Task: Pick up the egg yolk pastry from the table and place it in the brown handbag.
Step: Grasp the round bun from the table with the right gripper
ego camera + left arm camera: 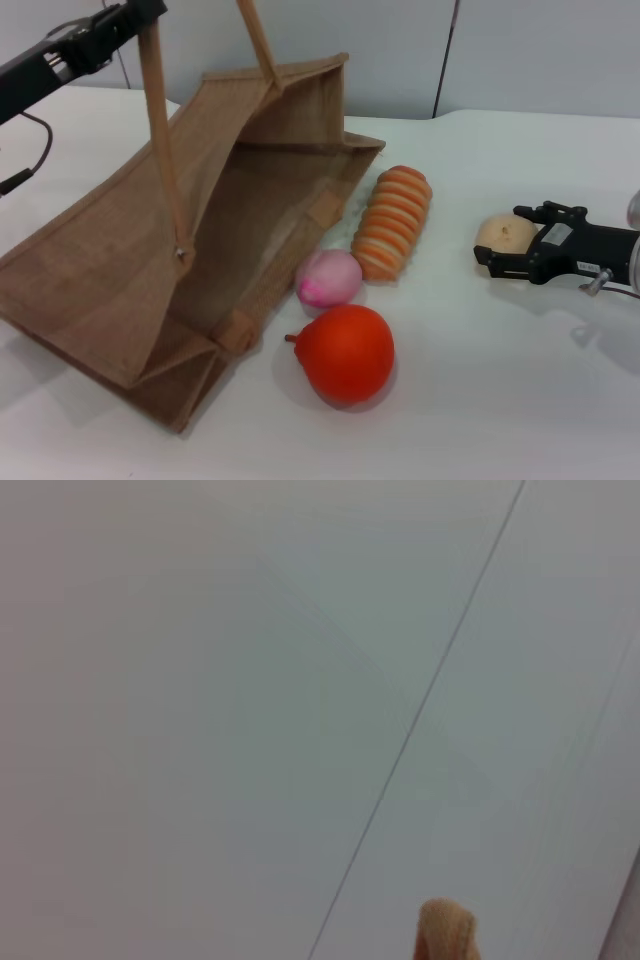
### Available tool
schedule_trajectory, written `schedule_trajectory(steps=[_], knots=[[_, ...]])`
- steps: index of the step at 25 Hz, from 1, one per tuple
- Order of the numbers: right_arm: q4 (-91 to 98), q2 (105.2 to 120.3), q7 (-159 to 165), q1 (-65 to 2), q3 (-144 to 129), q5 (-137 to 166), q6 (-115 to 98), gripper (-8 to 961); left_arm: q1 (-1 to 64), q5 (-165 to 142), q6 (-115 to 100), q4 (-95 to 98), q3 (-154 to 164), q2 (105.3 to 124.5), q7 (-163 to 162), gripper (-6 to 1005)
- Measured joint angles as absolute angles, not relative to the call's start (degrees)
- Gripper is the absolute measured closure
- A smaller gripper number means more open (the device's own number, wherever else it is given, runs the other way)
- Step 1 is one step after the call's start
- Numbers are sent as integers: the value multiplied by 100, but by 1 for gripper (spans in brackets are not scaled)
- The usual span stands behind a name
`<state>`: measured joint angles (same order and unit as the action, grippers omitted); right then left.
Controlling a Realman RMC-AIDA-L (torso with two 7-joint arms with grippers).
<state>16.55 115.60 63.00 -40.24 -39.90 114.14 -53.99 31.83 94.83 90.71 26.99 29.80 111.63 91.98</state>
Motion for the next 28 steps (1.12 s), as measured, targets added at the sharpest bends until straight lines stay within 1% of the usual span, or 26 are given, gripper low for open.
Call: schedule_trajectory(steps=[3,6,9,15,22,28], knots=[[1658,11565,6302,-4025,-3992,11417,-5436,57,3193,9483,9096,2488,2934,11081,9275,878],[1661,11566,6303,-4026,-3994,11418,-5444,57,3193,9483,9108,2450,2930,11064,9288,878],[1662,11571,6303,-4025,-3996,11420,-5426,117,3193,9483,9118,2450,2927,11061,9290,879],[1668,11575,6279,-3996,-3999,11425,-5435,180,3183,9483,9122,2446,2927,11057,9290,879],[1688,11576,6280,-3985,-3999,11446,-5515,230,3166,9484,9123,2443,2926,11040,9280,879],[2168,11593,6266,-3762,-3920,11339,-6458,255,3164,9484,9129,2443,2927,11028,9249,879]])
